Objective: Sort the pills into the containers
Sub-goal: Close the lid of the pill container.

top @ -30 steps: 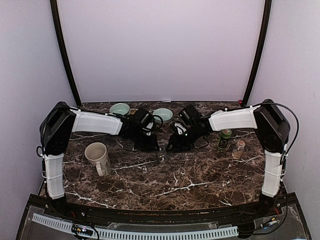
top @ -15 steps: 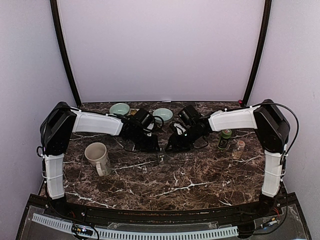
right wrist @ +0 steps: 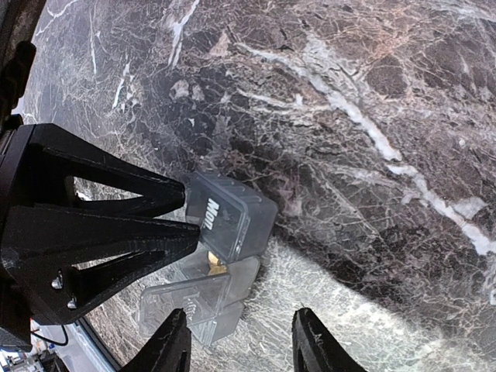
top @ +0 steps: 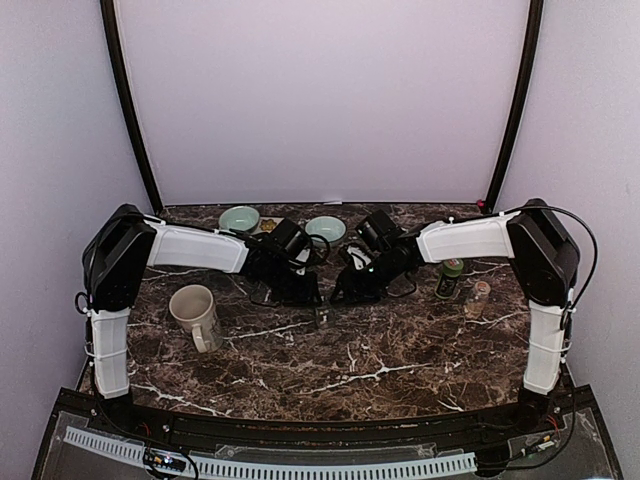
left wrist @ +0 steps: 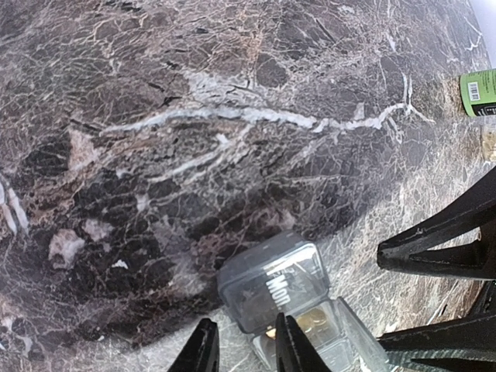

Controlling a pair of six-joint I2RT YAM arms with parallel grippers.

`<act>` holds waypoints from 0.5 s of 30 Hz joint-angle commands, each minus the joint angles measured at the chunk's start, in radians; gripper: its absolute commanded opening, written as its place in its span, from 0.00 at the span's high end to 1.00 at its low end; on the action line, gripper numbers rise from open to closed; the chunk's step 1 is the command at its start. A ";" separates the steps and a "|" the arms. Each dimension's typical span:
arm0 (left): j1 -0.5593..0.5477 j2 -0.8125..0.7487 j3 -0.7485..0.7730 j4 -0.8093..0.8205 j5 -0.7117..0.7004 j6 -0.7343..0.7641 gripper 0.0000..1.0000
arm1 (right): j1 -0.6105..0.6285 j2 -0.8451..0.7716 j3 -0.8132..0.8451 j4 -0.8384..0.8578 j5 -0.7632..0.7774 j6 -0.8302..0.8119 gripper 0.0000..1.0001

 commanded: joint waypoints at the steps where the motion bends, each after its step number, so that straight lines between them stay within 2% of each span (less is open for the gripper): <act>1: -0.007 0.005 0.019 -0.006 0.008 -0.007 0.71 | 0.013 0.011 0.025 0.024 -0.009 0.004 0.54; 15: -0.012 0.007 0.021 -0.002 0.010 -0.011 0.72 | 0.020 0.033 0.027 0.027 -0.020 0.006 0.54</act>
